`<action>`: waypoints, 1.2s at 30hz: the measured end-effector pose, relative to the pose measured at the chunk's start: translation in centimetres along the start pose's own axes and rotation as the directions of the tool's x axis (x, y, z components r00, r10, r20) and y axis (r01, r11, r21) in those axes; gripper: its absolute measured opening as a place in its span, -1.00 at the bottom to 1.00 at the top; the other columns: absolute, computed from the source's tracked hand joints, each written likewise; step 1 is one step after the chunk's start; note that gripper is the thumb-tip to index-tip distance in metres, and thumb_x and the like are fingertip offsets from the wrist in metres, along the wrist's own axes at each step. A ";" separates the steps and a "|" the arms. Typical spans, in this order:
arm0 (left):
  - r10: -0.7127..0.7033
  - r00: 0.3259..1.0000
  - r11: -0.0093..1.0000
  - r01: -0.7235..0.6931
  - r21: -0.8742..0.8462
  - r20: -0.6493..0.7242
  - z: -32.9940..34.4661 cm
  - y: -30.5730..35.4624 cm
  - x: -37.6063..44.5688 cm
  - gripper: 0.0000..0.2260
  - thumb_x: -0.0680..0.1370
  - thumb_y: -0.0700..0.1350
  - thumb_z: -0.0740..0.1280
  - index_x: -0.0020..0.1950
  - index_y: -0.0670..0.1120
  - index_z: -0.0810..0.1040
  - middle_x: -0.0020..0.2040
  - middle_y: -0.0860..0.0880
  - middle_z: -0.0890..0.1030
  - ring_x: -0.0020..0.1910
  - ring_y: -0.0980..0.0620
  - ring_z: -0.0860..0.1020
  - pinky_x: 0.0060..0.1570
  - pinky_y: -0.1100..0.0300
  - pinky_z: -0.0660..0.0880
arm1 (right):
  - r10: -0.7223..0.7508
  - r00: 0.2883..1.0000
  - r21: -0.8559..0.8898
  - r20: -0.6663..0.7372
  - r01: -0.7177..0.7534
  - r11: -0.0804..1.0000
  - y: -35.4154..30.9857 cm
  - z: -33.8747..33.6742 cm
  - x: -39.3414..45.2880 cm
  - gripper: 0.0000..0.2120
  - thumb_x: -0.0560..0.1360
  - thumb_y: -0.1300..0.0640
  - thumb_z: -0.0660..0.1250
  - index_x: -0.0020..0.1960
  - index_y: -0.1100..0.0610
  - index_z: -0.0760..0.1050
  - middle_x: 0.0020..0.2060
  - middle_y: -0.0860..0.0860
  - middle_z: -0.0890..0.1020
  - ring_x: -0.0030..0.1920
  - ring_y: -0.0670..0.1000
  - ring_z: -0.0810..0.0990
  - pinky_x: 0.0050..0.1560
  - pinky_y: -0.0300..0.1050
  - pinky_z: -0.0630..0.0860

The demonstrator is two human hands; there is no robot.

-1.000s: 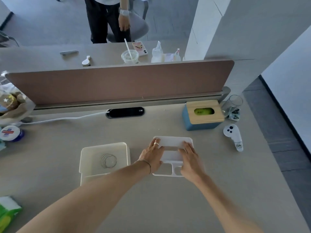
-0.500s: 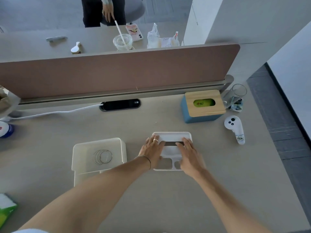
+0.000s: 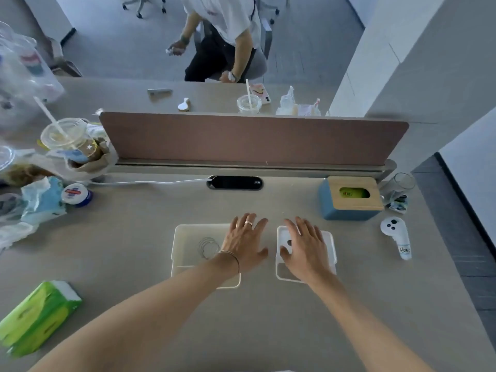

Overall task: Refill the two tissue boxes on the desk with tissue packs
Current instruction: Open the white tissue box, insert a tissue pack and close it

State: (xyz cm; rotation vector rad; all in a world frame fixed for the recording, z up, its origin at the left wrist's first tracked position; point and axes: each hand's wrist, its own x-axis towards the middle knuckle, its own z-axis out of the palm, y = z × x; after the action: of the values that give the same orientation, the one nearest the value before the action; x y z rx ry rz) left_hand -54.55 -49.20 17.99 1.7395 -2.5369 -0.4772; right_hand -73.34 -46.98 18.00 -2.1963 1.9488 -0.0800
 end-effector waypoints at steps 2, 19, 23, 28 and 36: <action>-0.047 0.999 0.999 0.047 -0.004 -0.028 -0.8 -2.4 -1.8 -0.34 0.47 0.19 0.28 0.52 0.02 0.23 0.49 -0.16 0.33 0.51 -0.14 0.22 0.48 -0.07 0.17 | -0.032 0.999 0.011 -0.004 0.032 0.999 -2.7 -0.5 0.1 -0.32 0.44 0.01 0.40 0.50 0.08 0.24 0.46 0.13 0.38 0.48 0.18 0.30 0.47 0.17 0.25; -0.518 0.848 0.855 0.514 -0.067 -0.110 -4.4 -24.2 -22.2 -0.32 0.49 0.21 0.29 0.56 0.03 0.24 0.51 -0.14 0.33 0.51 -0.13 0.25 0.48 -0.02 0.17 | -0.449 0.892 0.068 0.053 0.445 0.893 -31.0 4.0 2.0 -0.28 0.27 0.03 0.41 0.42 0.09 0.42 0.35 0.16 0.51 0.33 0.20 0.48 0.33 0.16 0.41; -0.625 0.777 0.781 0.620 -0.078 -0.081 -3.8 -28.8 -27.8 -0.30 0.44 0.21 0.34 0.53 0.03 0.27 0.49 -0.13 0.34 0.50 -0.13 0.26 0.48 -0.04 0.18 | -0.552 0.821 0.060 0.142 0.550 0.833 -37.9 6.6 1.9 -0.24 0.27 0.00 0.44 0.46 0.04 0.38 0.40 0.16 0.48 0.38 0.20 0.44 0.37 0.17 0.37; -0.758 0.650 0.644 0.759 -0.099 0.054 -2.3 -33.4 -34.1 -0.18 0.43 0.29 0.35 0.59 0.07 0.12 0.56 -0.14 0.19 0.57 -0.15 0.09 0.47 -0.20 0.18 | -0.626 0.732 0.053 0.268 0.638 0.769 -45.7 9.3 1.2 -0.25 0.38 -0.03 0.42 0.52 -0.02 0.27 0.49 0.11 0.37 0.43 0.16 0.40 0.41 0.07 0.31; -0.770 0.605 0.568 0.795 -0.213 0.203 0.6 -37.4 -38.8 0.02 0.31 0.14 0.51 0.60 0.13 -0.07 0.59 -0.15 0.09 0.60 -0.16 0.01 0.30 -0.09 0.48 | -0.699 0.524 0.120 0.487 0.752 0.648 -53.0 13.3 0.5 -0.11 0.36 0.11 0.46 0.56 -0.09 0.08 0.59 0.08 0.10 0.44 0.19 0.37 0.36 0.12 0.43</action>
State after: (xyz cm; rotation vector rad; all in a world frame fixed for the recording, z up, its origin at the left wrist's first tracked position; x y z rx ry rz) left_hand -6.21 -25.88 13.21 2.6768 -1.4311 -0.8932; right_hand -19.23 -40.19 14.93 -2.6057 0.6717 0.4393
